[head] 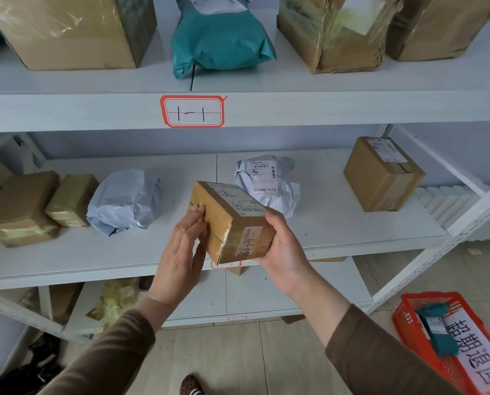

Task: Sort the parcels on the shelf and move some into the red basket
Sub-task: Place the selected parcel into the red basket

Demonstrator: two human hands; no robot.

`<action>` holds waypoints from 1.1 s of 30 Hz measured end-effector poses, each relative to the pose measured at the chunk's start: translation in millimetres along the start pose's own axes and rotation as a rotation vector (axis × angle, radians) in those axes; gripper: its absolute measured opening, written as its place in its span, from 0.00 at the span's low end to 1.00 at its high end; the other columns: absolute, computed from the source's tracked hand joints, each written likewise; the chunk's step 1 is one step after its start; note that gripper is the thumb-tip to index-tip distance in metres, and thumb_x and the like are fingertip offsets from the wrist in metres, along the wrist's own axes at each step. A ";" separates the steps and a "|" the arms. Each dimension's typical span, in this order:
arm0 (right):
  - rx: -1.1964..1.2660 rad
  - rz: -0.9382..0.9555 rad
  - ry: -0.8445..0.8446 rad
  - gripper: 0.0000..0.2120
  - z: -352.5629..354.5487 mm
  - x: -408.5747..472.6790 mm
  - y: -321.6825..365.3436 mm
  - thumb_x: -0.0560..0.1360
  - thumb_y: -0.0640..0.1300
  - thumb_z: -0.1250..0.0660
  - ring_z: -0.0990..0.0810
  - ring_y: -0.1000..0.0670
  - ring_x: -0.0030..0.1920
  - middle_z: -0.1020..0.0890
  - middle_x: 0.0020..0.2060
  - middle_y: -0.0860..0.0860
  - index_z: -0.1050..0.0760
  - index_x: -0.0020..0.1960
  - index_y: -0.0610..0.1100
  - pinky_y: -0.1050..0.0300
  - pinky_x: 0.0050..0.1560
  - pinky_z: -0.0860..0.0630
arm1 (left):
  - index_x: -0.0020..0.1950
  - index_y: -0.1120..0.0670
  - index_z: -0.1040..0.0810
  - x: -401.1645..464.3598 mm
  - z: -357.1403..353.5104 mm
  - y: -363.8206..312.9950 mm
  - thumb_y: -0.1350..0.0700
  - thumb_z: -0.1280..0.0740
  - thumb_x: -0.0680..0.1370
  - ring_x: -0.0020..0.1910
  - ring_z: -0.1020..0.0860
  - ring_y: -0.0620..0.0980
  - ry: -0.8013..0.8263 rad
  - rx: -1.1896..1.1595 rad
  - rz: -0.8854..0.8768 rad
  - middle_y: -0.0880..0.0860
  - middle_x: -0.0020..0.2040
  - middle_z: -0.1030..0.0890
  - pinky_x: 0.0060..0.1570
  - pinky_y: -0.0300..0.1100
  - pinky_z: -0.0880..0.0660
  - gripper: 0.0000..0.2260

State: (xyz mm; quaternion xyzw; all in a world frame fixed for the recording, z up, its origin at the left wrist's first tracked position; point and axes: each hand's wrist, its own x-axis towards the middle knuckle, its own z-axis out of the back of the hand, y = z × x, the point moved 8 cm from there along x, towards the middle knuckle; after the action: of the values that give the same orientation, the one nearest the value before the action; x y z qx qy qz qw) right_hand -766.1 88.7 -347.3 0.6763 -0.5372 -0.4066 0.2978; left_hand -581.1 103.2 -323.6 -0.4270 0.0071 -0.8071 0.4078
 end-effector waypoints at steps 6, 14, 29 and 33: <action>-0.303 0.390 -0.079 0.25 11.9 -8.8 20.8 0.75 0.47 0.32 0.19 0.55 0.64 0.20 0.65 0.52 0.31 0.71 0.58 0.57 0.55 0.19 | 0.79 0.49 0.33 -3.3 -19.2 -6.2 0.61 0.47 0.83 0.74 0.26 0.45 0.059 -0.715 0.536 0.42 0.75 0.25 0.71 0.45 0.25 0.24; -0.386 0.478 -0.093 0.30 18.3 -6.8 14.5 0.77 0.44 0.35 0.25 0.53 0.71 0.28 0.74 0.48 0.38 0.78 0.50 0.56 0.57 0.18 | 0.79 0.39 0.37 6.2 -37.8 -21.9 0.49 0.40 0.86 0.71 0.23 0.51 0.098 -0.947 0.747 0.41 0.75 0.26 0.57 0.34 0.21 0.21; -0.660 -0.042 0.236 0.52 19.5 29.9 24.5 0.57 0.75 0.24 0.25 0.50 0.70 0.29 0.75 0.53 0.38 0.77 0.63 0.54 0.63 0.27 | 0.69 0.47 0.19 69.3 -15.1 42.2 0.49 0.31 0.76 0.61 0.17 0.51 0.773 -0.720 0.615 0.53 0.60 0.14 0.63 0.48 0.25 0.20; -0.563 -0.194 0.302 0.34 28.6 30.0 19.3 0.72 0.55 0.27 0.20 0.44 0.66 0.19 0.67 0.48 0.34 0.76 0.61 0.50 0.57 0.20 | 0.68 0.49 0.19 79.0 -23.5 40.9 0.44 0.31 0.71 0.61 0.16 0.54 0.817 -0.739 0.657 0.54 0.60 0.14 0.60 0.47 0.21 0.26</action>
State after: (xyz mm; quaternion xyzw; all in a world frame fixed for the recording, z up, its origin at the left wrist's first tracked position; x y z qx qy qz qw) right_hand -797.6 55.9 -352.0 0.6680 -0.2869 -0.4607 0.5092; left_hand -594.7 15.4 -299.2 -0.1728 0.5699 -0.6822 0.4242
